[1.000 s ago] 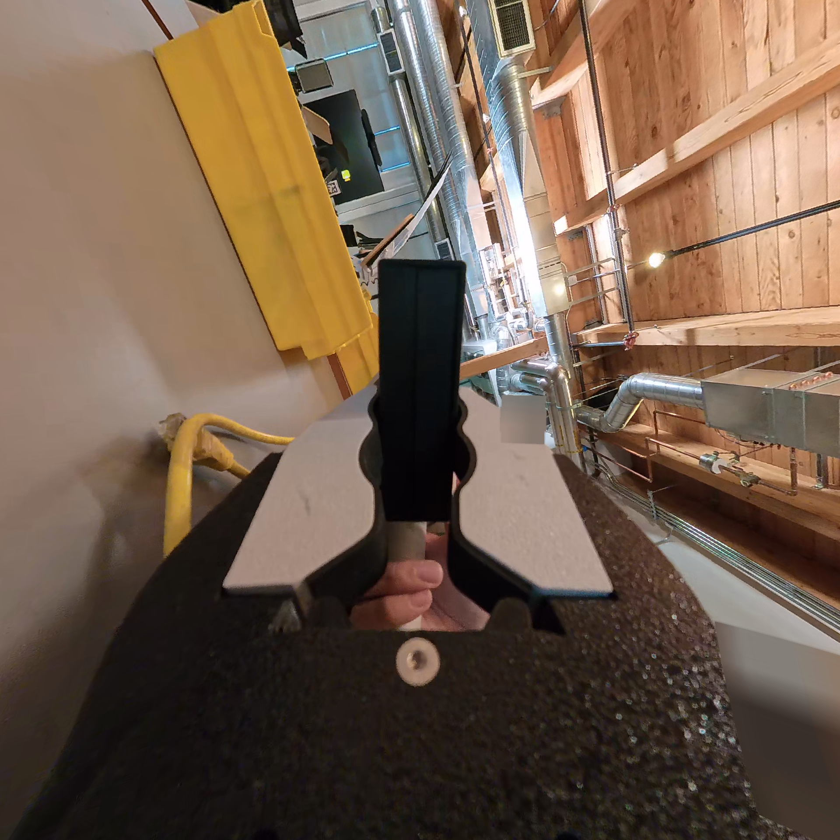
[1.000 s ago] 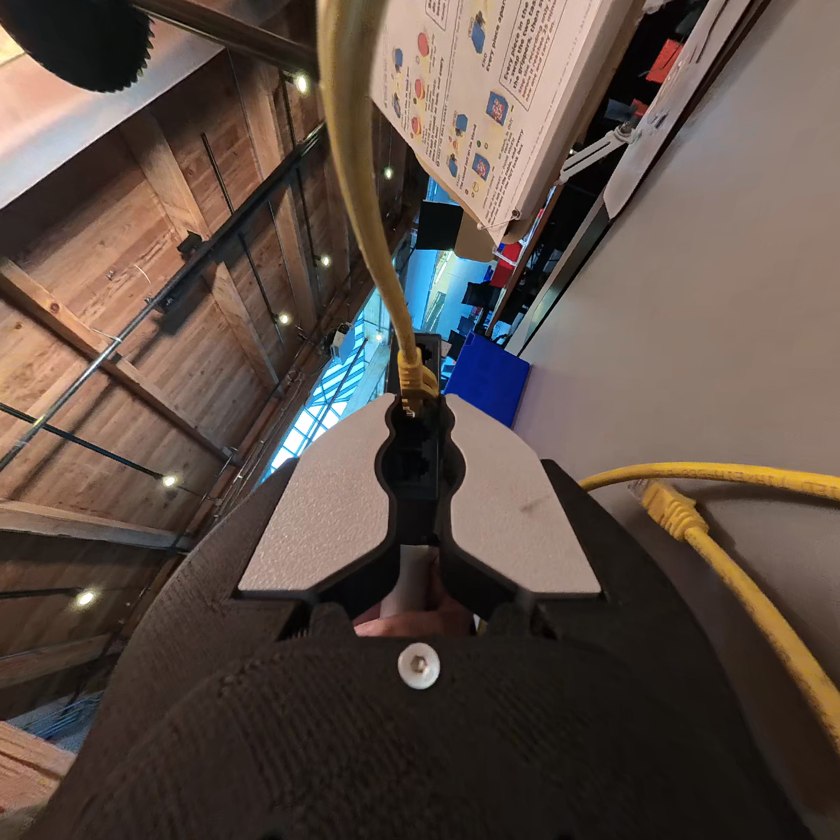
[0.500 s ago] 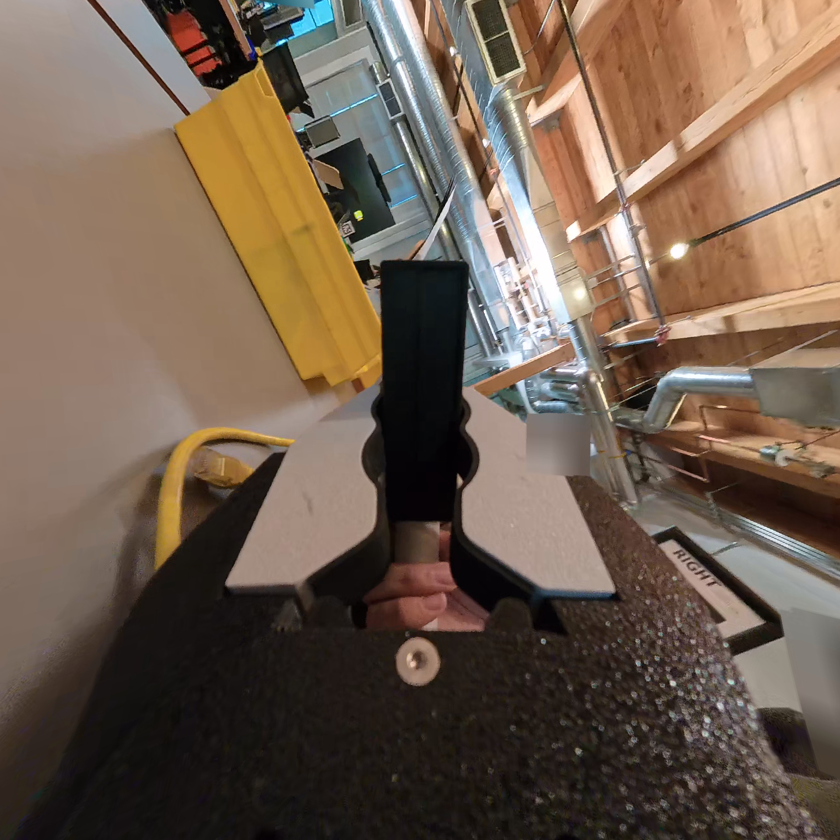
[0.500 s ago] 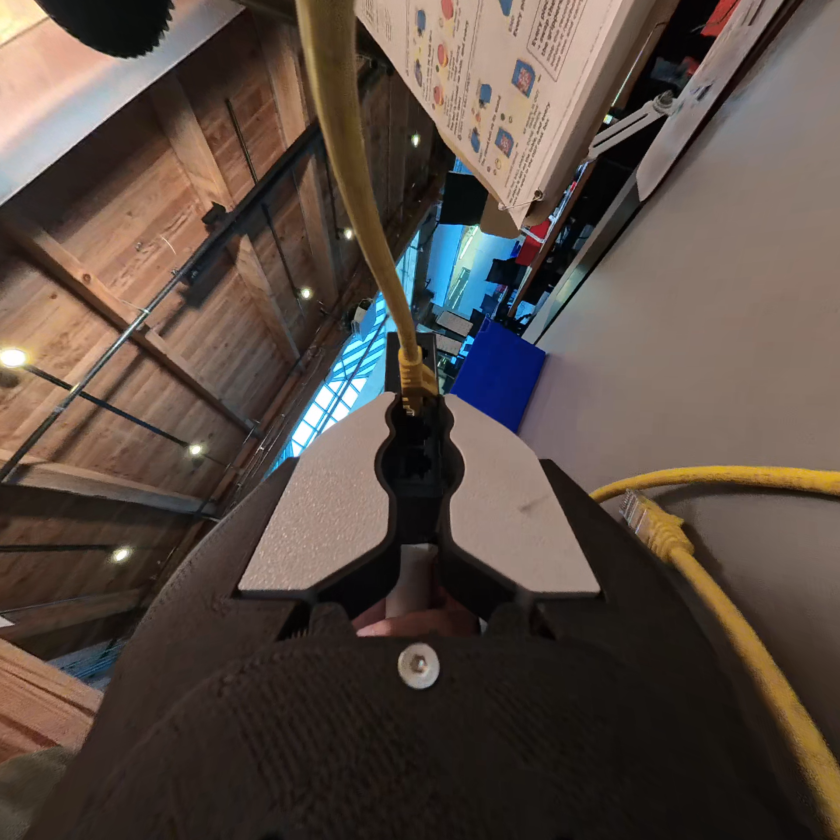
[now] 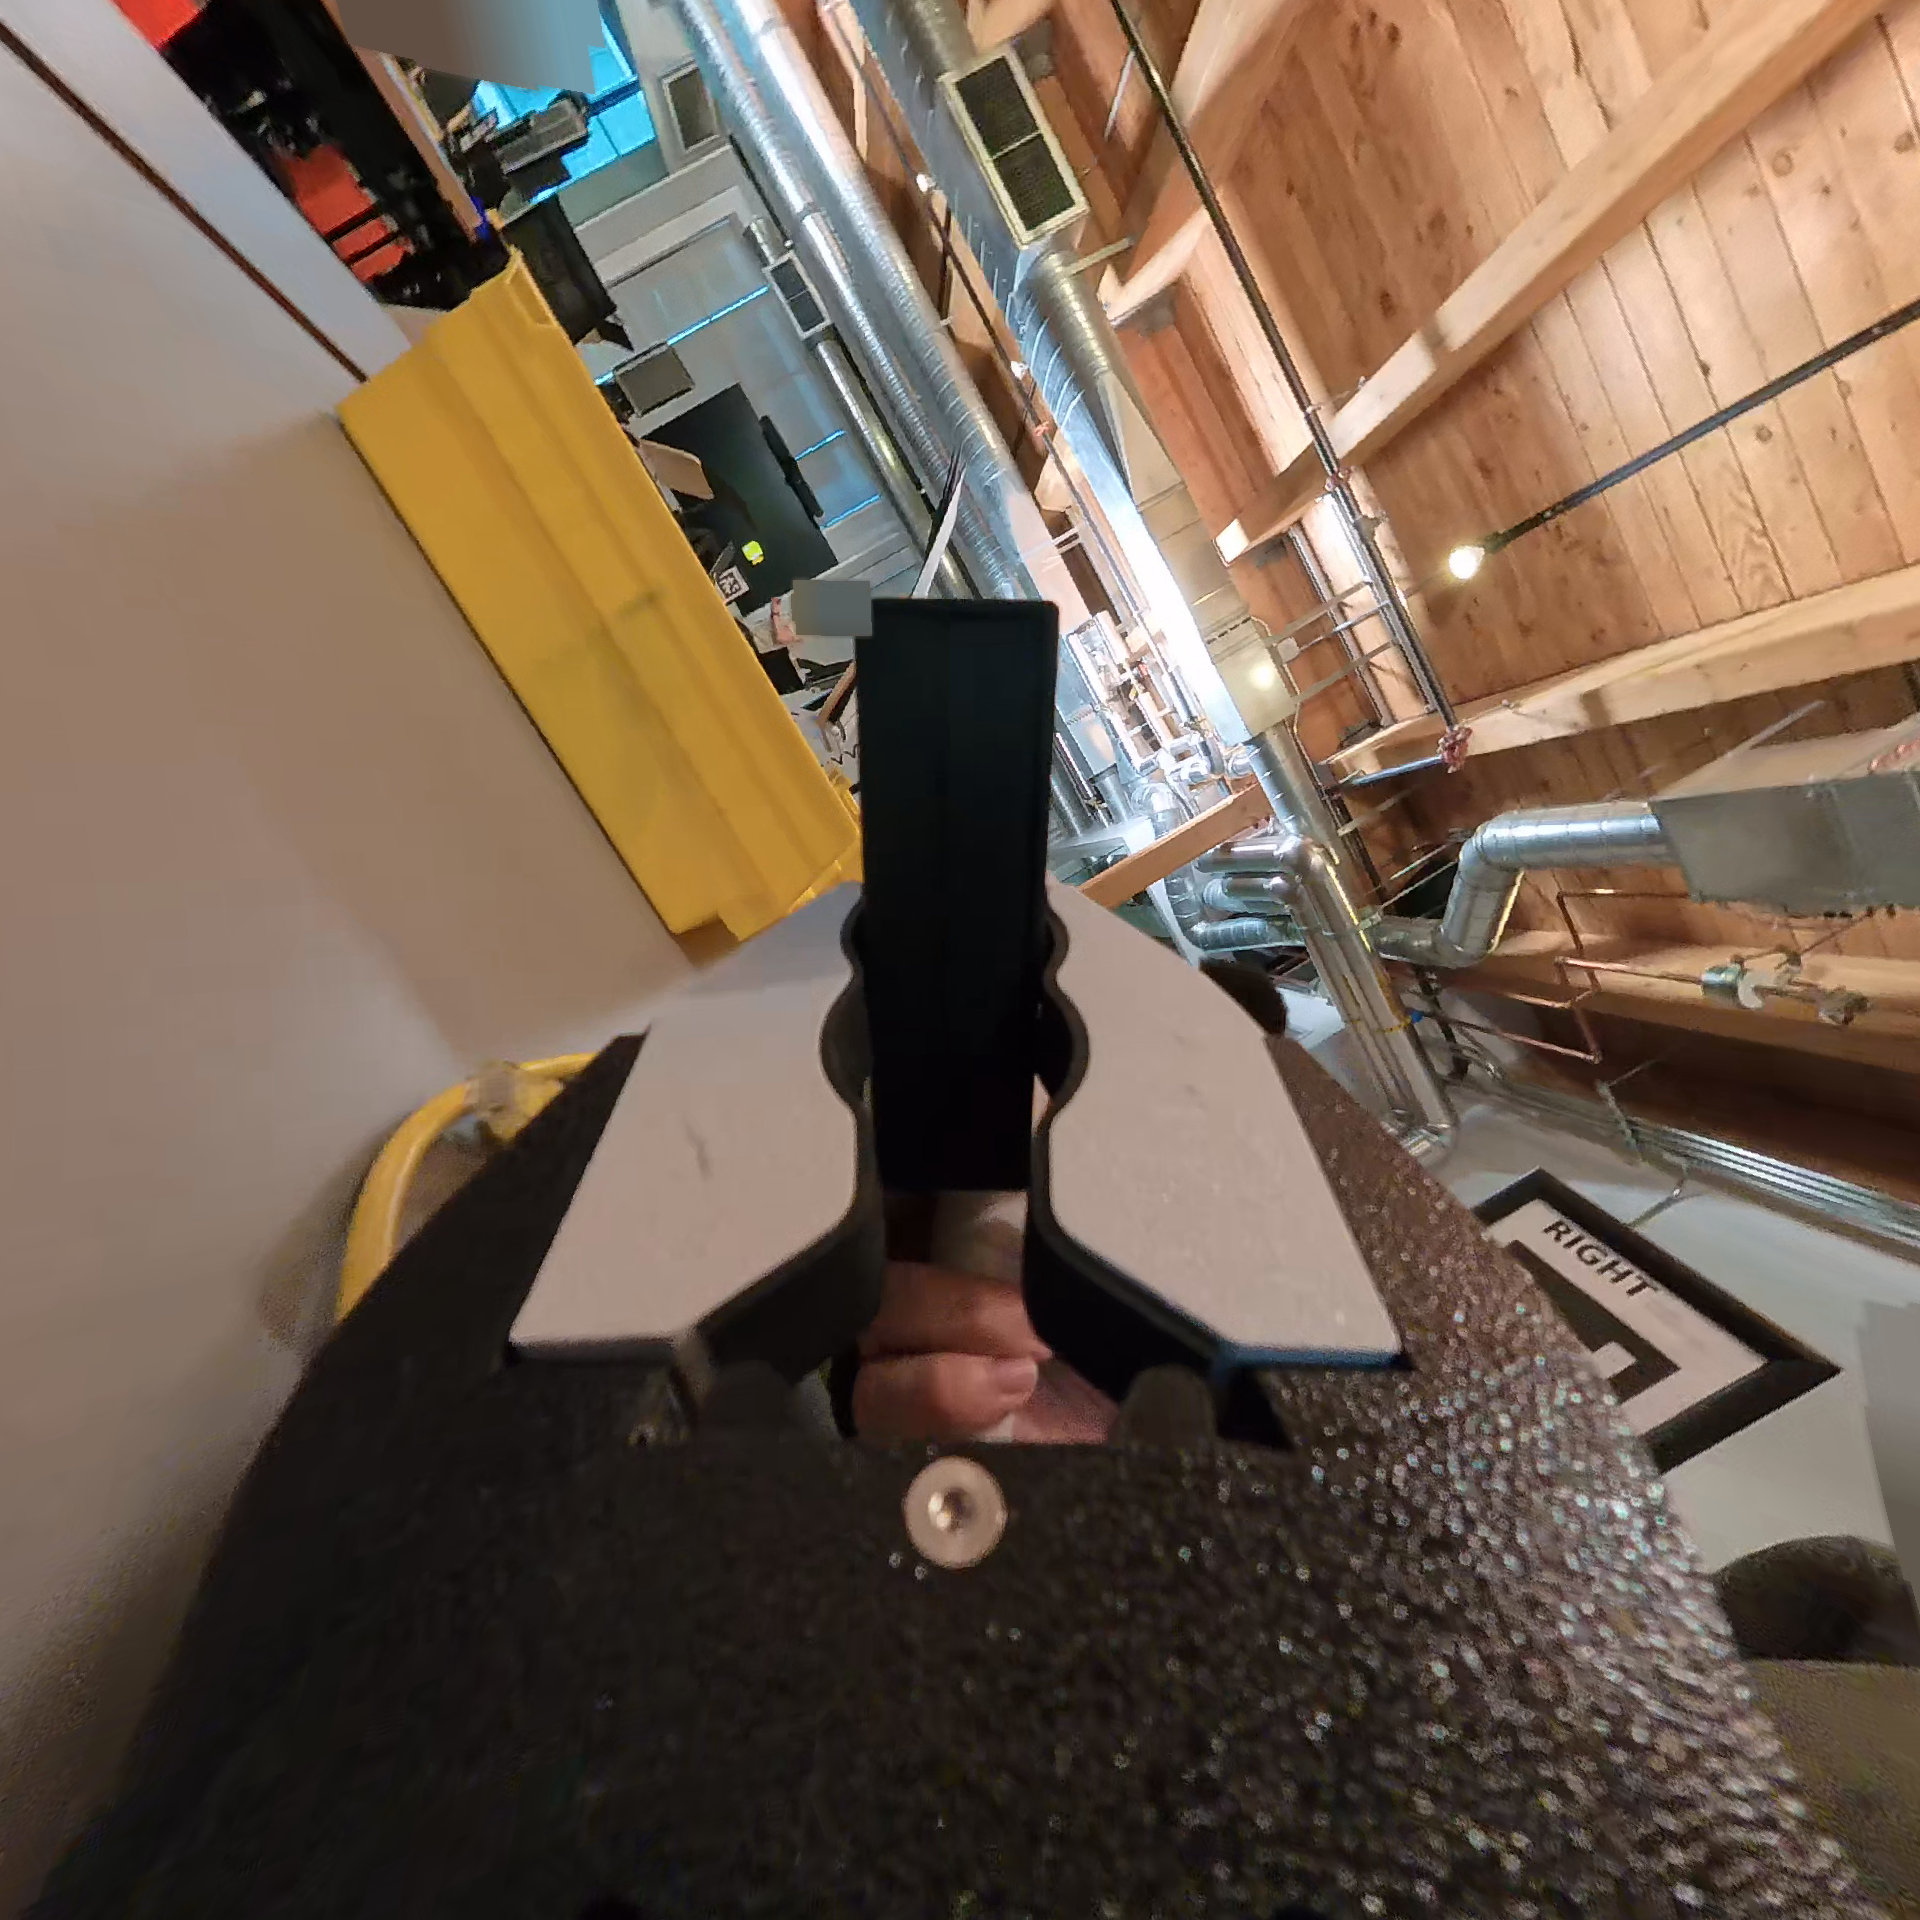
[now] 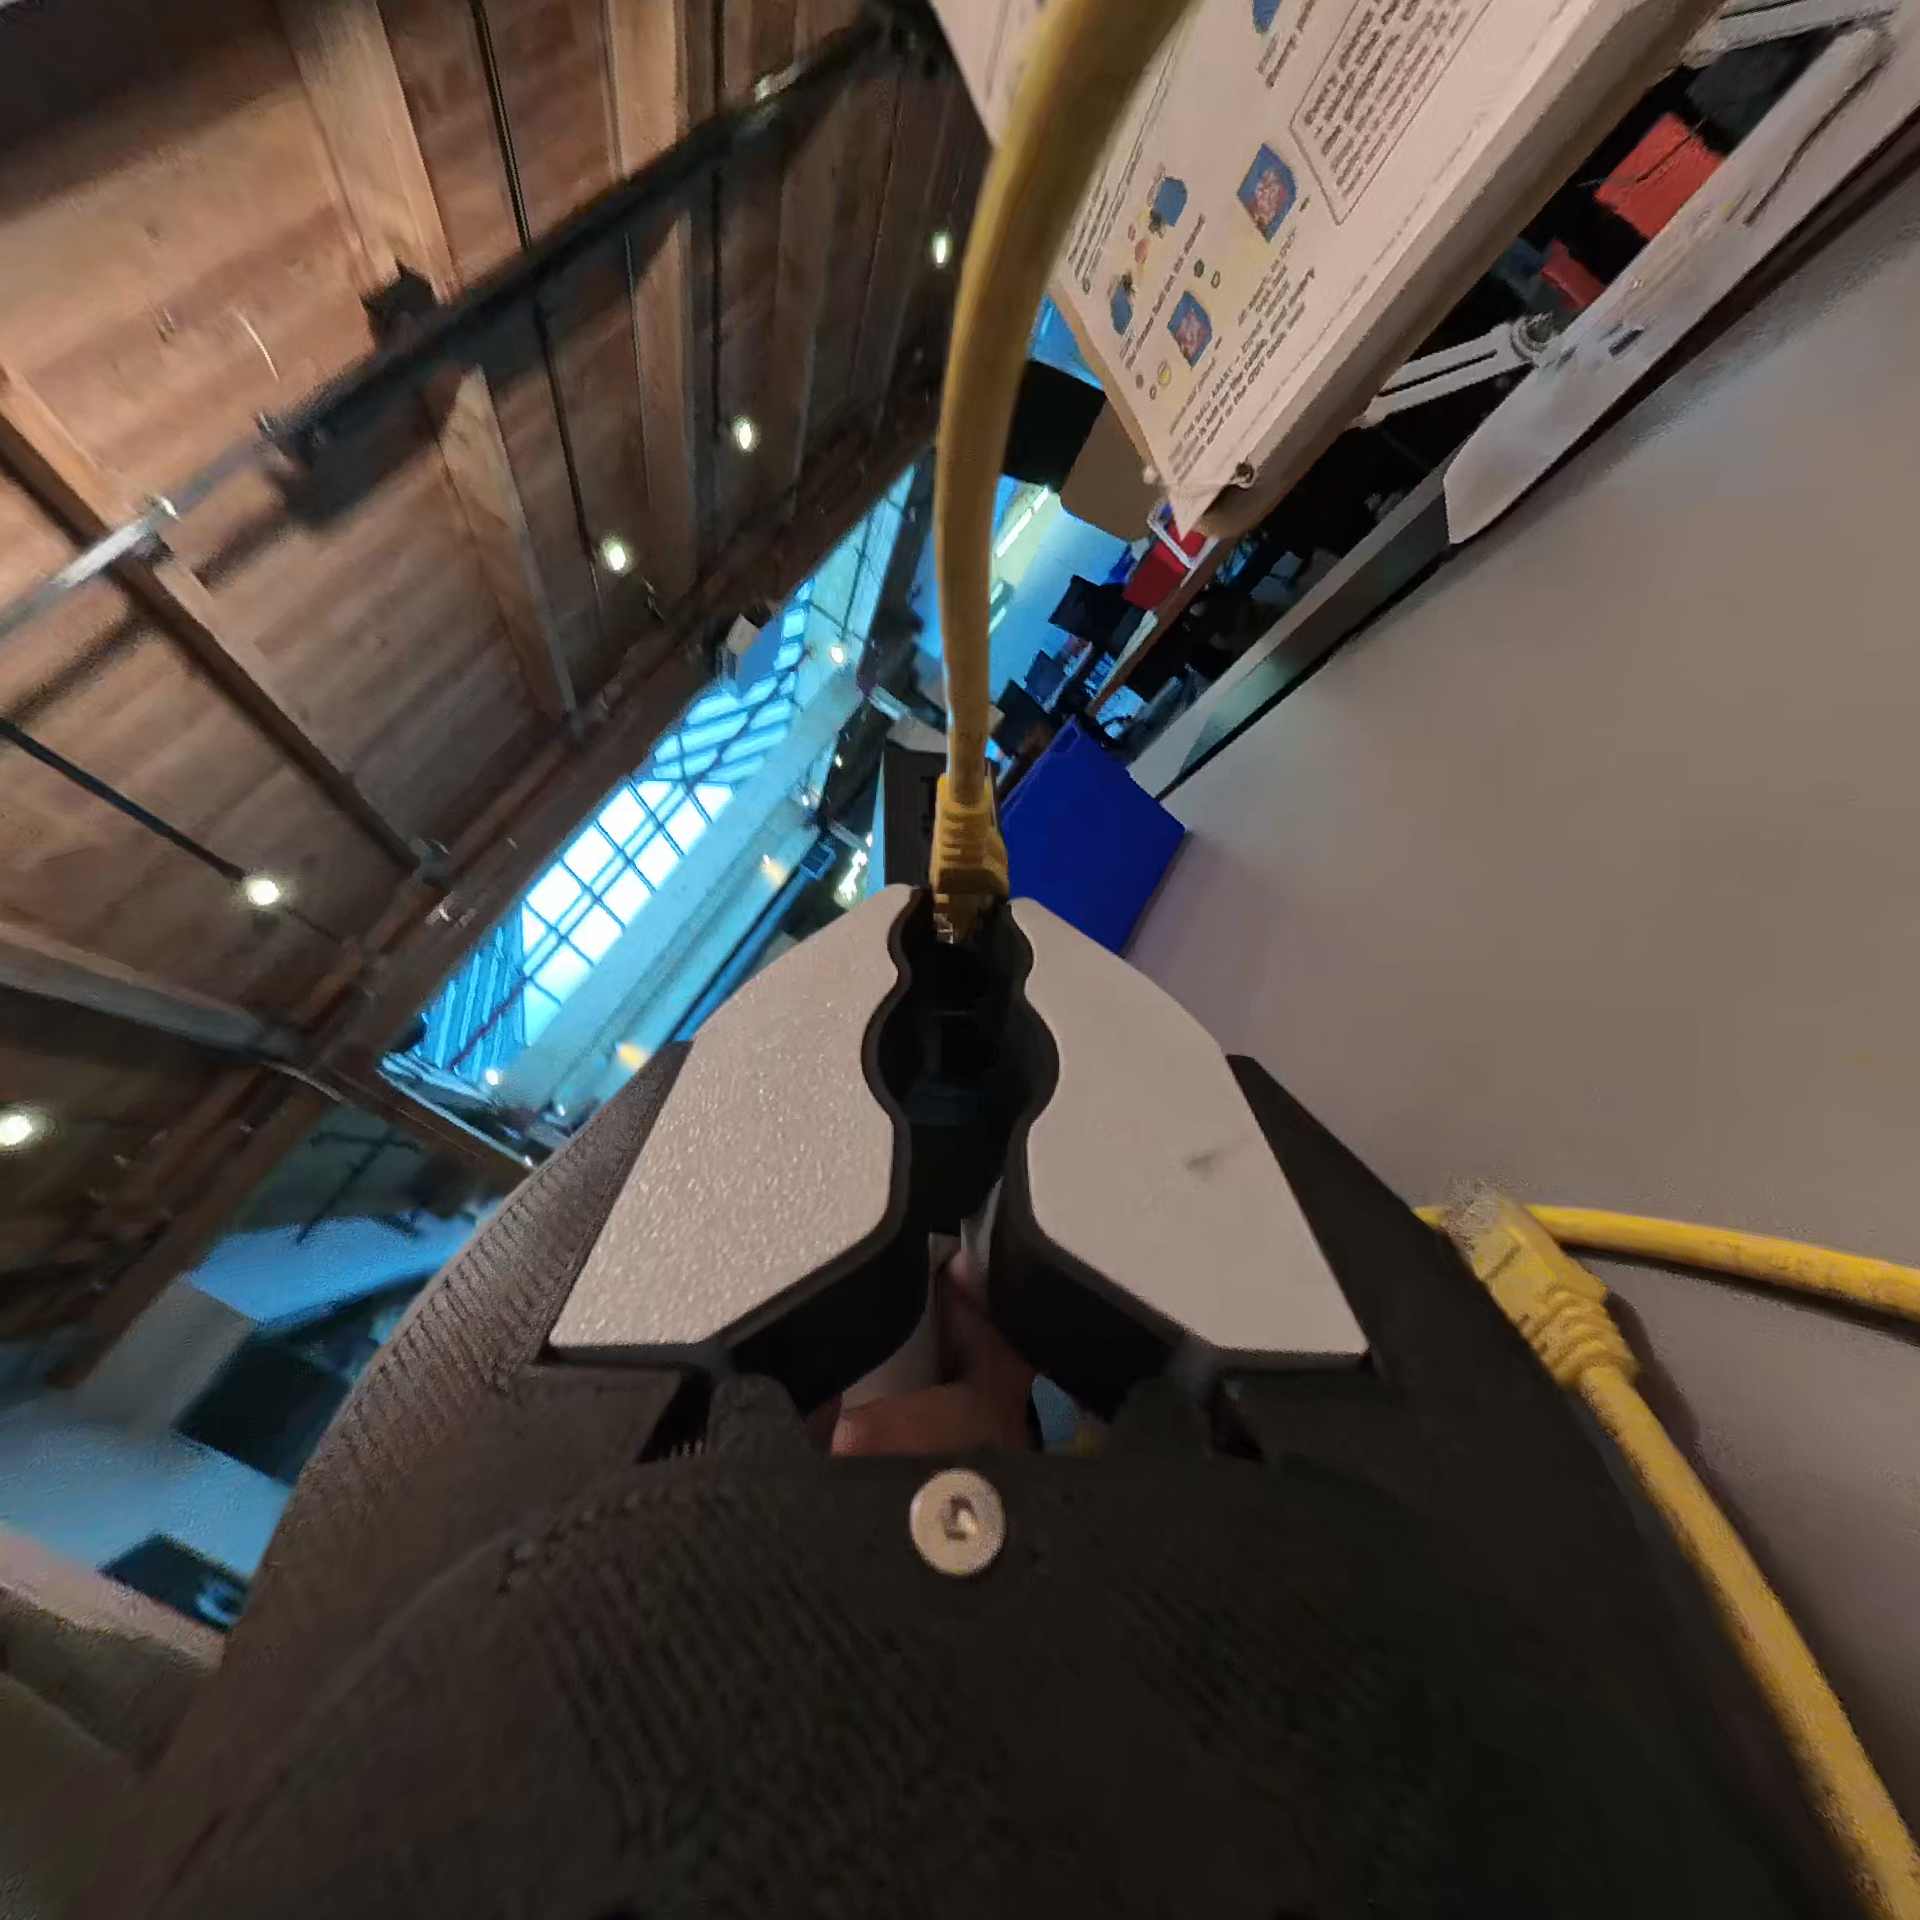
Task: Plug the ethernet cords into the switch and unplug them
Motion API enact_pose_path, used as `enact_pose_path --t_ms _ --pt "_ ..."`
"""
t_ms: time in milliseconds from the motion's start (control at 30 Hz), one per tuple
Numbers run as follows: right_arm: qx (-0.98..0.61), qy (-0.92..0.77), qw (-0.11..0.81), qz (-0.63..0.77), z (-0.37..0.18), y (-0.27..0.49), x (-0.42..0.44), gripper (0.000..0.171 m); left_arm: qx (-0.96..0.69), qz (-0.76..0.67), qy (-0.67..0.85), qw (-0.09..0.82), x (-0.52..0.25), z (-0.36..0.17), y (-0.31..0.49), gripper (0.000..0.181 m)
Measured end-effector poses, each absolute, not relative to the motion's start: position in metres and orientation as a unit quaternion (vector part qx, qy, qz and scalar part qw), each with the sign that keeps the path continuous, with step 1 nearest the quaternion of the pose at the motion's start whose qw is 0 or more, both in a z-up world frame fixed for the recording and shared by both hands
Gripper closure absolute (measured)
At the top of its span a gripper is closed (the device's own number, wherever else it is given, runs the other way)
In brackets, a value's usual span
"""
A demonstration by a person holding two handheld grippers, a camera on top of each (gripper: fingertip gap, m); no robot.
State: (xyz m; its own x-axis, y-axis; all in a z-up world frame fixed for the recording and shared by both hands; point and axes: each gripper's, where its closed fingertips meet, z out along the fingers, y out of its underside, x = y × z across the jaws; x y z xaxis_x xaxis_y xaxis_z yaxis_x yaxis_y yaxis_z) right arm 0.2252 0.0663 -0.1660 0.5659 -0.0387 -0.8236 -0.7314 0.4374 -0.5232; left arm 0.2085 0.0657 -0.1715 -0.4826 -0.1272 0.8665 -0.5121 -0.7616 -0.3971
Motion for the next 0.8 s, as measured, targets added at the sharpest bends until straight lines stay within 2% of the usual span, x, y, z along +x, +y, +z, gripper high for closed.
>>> enact_pose_path --t_ms 200,333,467,667,800 --pt "-0.509 0.372 0.747 0.212 -0.164 0.072 0.226 0.163 0.479 0.808 -0.334 0.081 0.211 -0.17 0.072 0.155" --pt "-0.526 0.356 0.748 0.192 -0.16 0.075 0.226 0.163 0.475 0.822 -0.271 0.158 0.21 -0.166 0.077 0.153" --pt "-0.499 0.356 0.77 0.18 -0.143 0.054 0.238 0.163 0.476 0.825 -0.287 0.101 0.211 -0.165 0.088 0.154" --pt "-0.637 0.276 0.713 0.101 -0.119 0.038 0.226 0.164 0.467 0.833 -0.291 0.064 0.207 -0.149 0.111 0.155" --pt "-0.739 0.206 0.638 0.061 -0.086 0.021 0.227 0.163 0.456 0.843 -0.283 0.039 0.201 -0.131 0.129 0.155"
